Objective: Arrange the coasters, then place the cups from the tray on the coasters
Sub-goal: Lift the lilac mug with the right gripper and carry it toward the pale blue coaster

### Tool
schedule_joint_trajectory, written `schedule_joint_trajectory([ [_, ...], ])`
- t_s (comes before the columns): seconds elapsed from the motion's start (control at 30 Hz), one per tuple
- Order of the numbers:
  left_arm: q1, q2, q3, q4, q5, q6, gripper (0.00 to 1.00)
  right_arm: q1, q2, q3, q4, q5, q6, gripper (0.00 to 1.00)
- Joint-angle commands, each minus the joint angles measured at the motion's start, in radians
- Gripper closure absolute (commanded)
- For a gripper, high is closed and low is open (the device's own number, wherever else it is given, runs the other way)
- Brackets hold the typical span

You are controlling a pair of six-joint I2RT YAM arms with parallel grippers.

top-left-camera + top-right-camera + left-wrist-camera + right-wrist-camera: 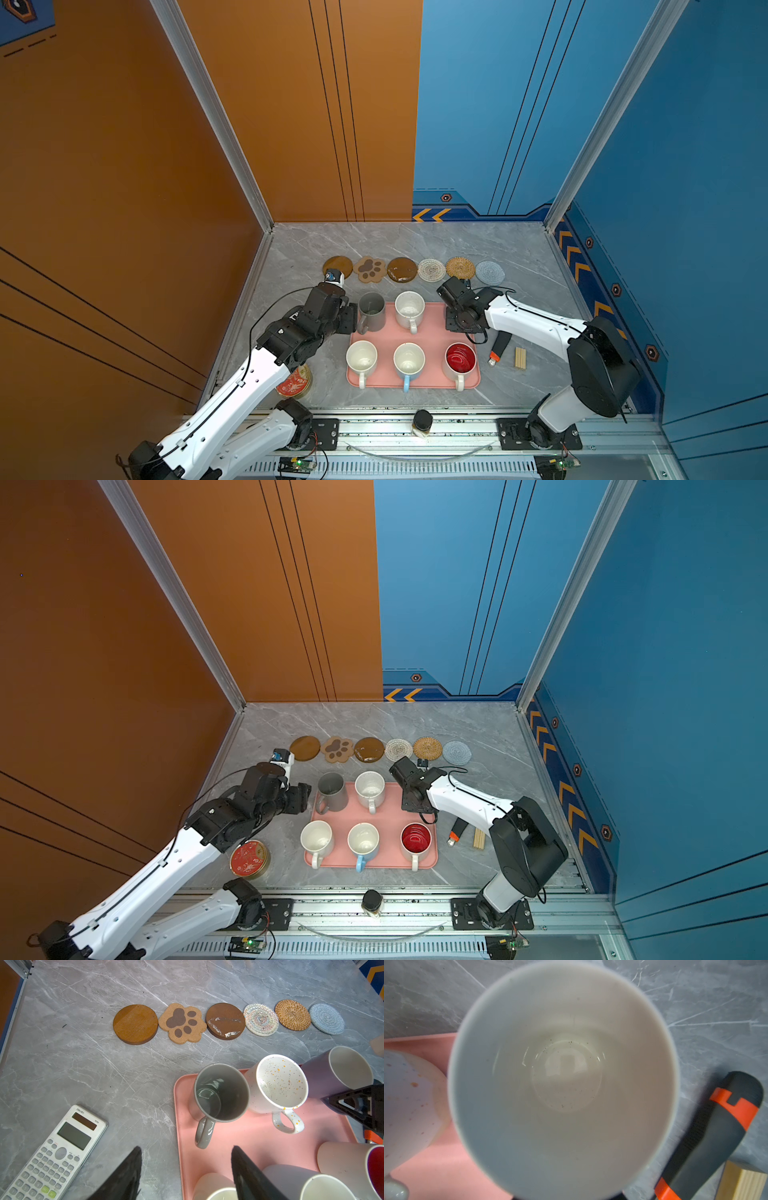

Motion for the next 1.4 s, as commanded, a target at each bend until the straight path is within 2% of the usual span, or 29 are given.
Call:
schedule_joint_trajectory([
  [0.0,0.010,-0.006,0.016,-0.026,0.014,0.011,0.31,-0.015,0.007,-0.023,0.031,0.011,0.034,0.69],
  [0.3,0.010,-0.005,0.017,-0.025,0.015,0.007,0.31,-0.017,0.013,-0.033,0.049,0.007,0.042,0.74],
  [0.47,0.010,-0.008,0.017,-0.025,0.017,0.005,0.31,-0.017,0.019,-0.033,0.049,0.003,0.039,0.90],
  [0.53,0.010,-0.010,0.017,-0.025,0.017,0.005,0.31,-0.016,0.019,-0.034,0.049,0.001,0.039,1.00],
  [0.7,0.009,-0.013,0.017,-0.025,0.018,0.005,0.31,0.000,0.006,-0.033,0.036,0.025,0.034,1.00],
  [1.03,0.010,-0.011,0.013,-0.025,0.016,-0.001,0.31,0.074,-0.101,-0.030,0.027,0.154,0.006,1.00],
  [1.37,0.009,-0.002,0.020,-0.025,0.013,-0.005,0.31,0.053,-0.181,-0.009,0.025,0.162,-0.035,1.00],
])
